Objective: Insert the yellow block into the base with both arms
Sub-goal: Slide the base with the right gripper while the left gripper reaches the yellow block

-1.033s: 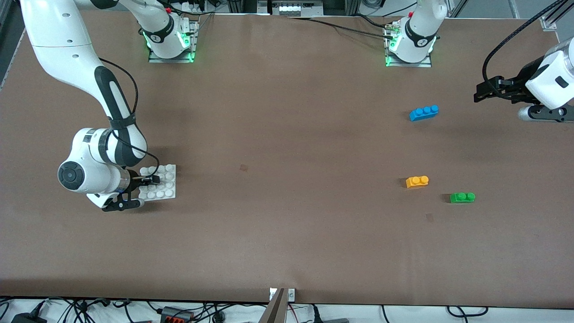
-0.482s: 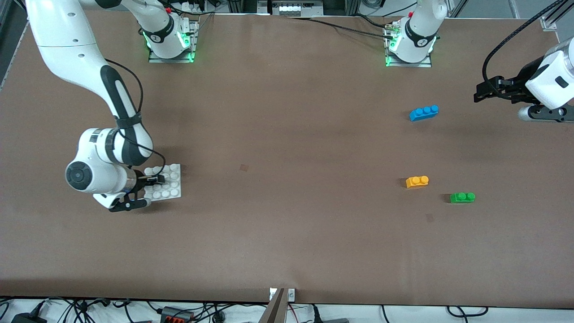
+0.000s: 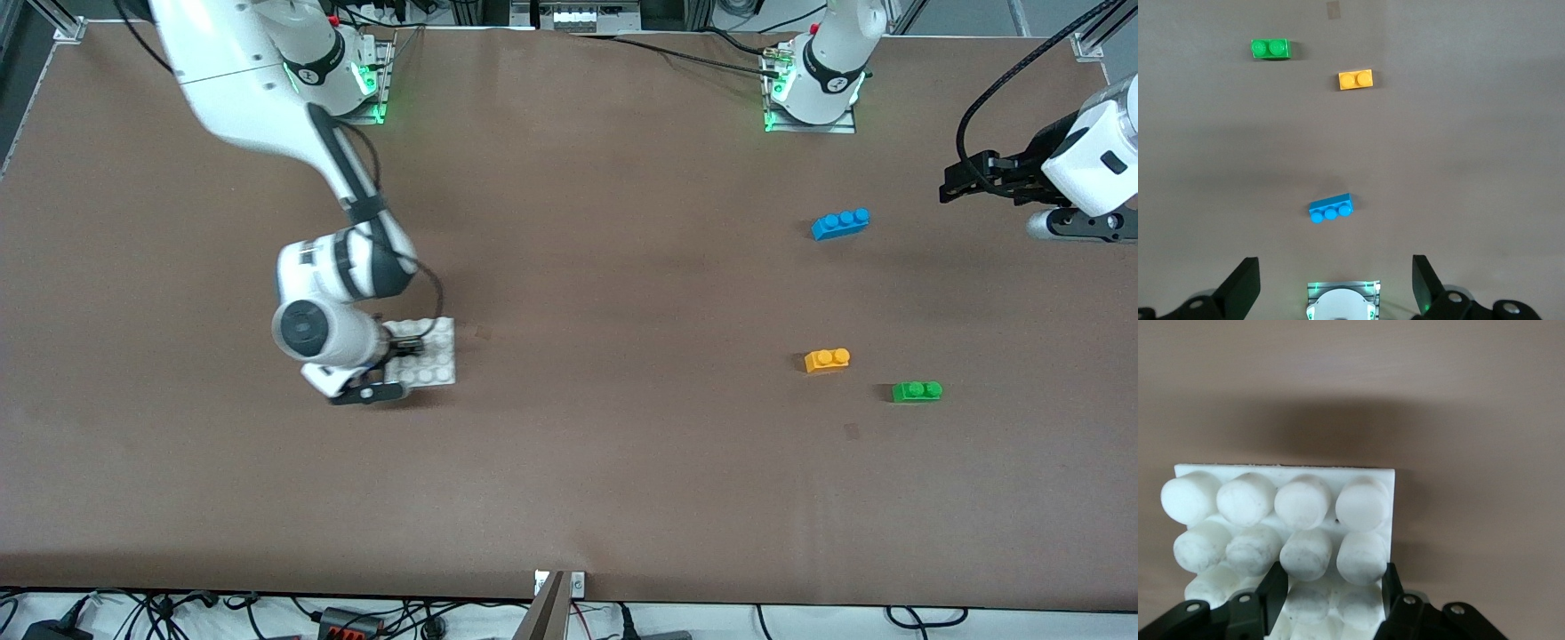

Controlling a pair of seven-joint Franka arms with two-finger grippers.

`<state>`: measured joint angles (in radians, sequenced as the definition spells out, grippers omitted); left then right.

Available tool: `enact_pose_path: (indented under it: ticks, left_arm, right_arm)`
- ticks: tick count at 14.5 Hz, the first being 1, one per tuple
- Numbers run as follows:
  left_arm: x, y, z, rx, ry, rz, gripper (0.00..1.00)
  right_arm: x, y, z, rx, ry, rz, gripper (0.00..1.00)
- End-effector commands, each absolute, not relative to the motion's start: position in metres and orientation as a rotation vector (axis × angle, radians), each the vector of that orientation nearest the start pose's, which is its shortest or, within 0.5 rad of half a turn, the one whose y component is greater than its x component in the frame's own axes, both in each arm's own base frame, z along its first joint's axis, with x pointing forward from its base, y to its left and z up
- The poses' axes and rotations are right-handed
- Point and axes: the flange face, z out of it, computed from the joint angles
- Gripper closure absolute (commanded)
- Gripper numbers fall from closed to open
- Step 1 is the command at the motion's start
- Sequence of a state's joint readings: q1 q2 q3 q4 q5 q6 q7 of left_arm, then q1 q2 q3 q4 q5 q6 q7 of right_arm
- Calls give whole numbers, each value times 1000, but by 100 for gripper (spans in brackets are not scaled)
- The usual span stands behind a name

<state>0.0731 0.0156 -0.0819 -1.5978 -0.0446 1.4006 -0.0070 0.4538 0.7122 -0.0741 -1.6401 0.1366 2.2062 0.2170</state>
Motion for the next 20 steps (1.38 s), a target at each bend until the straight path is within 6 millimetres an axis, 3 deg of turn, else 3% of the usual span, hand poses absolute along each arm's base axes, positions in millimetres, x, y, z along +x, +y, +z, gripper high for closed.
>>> enact_pose_path:
  ticks: [1,4,7,10,12,16,20]
  left_arm:
    - [540,-11,593,-3184,46,343,0]
    - [544,-11,584,-3182,46,370,0]
    - [549,-8,572,-3179,38,408,0]
    - [561,-10,560,-3183,58,365,0]
    - [575,-15,529,-3179,311,424,0]
    - [605,-15,474,-3054,1165,382,0]
    - [624,-31,431,-2964,1410,323,0]
  right_arm:
    - [613,315,179,-3134,-70,206,49]
    - [585,376,170,-3101,-6,230,48]
    - [580,417,170,-3046,-7,226,48]
    - [574,445,169,-2997,69,193,48]
    - [571,460,172,-2949,129,140,45]
    - [559,481,179,-2909,129,140,45]
    - [554,494,186,-2879,106,87,24]
